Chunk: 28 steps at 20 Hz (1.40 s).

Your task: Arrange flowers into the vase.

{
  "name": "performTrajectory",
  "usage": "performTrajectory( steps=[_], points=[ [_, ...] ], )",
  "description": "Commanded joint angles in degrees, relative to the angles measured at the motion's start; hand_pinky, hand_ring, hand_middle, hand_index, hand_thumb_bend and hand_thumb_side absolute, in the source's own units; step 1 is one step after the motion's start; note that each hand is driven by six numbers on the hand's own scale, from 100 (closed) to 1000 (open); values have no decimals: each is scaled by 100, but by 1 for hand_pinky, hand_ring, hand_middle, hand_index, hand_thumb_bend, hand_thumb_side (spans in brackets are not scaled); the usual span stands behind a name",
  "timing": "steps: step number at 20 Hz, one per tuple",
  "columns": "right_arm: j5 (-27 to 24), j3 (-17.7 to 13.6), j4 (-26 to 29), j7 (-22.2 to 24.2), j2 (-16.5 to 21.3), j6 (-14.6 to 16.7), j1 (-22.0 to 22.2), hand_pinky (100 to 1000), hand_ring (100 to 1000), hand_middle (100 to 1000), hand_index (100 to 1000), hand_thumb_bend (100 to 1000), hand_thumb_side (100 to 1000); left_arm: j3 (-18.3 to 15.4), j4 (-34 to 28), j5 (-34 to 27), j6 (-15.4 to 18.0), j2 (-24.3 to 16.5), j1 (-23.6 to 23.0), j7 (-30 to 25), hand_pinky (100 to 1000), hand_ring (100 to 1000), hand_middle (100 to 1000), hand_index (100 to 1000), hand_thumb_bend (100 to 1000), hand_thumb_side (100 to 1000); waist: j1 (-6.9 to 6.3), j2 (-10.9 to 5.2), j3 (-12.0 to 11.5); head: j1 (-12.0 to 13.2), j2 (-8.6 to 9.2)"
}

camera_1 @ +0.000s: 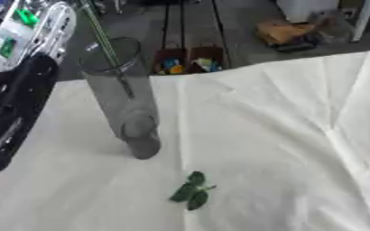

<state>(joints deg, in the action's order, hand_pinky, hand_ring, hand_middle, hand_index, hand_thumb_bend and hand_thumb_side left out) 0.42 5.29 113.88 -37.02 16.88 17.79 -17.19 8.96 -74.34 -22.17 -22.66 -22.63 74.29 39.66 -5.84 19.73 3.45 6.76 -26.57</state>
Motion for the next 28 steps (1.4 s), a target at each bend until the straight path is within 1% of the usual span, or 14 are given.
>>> performTrajectory(
  steps=[1,2,3,4,8,12,14,19,24,28],
  points=[
    [-23,-52,71,-13,36,-17,-72,677,704,519,768,100,1000,1,-59,54,-392,-84,87,303,100,142,115,100,100,779,49,-108,-9,-17,66],
    [-24,-52,71,-17,35,-20,-71,678,704,519,768,100,1000,9,-59,80,-409,-93,79,290,100,178,148,100,100,782,49,-108,-11,-19,62],
    [-25,-52,71,-19,35,-22,-70,678,704,519,768,100,1000,18,-63,114,-426,-103,71,273,100,194,163,100,100,783,49,-108,-14,-21,62],
    [-25,-52,71,-21,35,-24,-69,678,704,519,768,100,1000,27,-67,153,-445,-113,65,251,123,247,212,100,100,785,50,-108,-18,-23,61],
    [-25,-55,71,-30,37,-27,-63,678,704,519,768,100,1000,55,-75,370,-539,-155,39,127,252,352,316,115,100,786,51,-112,-36,-33,57],
    [-26,-56,71,-37,38,-28,-62,678,704,518,768,100,1000,52,-58,576,-616,-183,6,11,296,381,340,130,100,811,56,-113,-52,-54,60],
    [-29,-53,71,-37,37,-27,-65,678,705,518,768,100,1000,46,-57,654,-631,-187,-6,-53,309,391,350,154,100,823,61,-112,-56,-59,70],
    [-31,-54,71,-38,33,-33,-68,678,705,518,768,100,1000,44,-52,767,-641,-189,-44,-164,321,404,367,200,100,862,72,-108,-61,-73,92],
    [-58,-48,71,-38,30,-51,-78,679,706,518,768,100,1000,60,-55,856,-628,-200,-90,-271,348,431,402,290,100,905,73,-102,-70,-84,107],
    [-75,-52,71,-36,31,-54,-77,679,706,518,768,100,1000,83,-50,981,-670,-225,-113,-392,362,442,414,298,100,883,70,-100,-72,-92,98]
  ],
)
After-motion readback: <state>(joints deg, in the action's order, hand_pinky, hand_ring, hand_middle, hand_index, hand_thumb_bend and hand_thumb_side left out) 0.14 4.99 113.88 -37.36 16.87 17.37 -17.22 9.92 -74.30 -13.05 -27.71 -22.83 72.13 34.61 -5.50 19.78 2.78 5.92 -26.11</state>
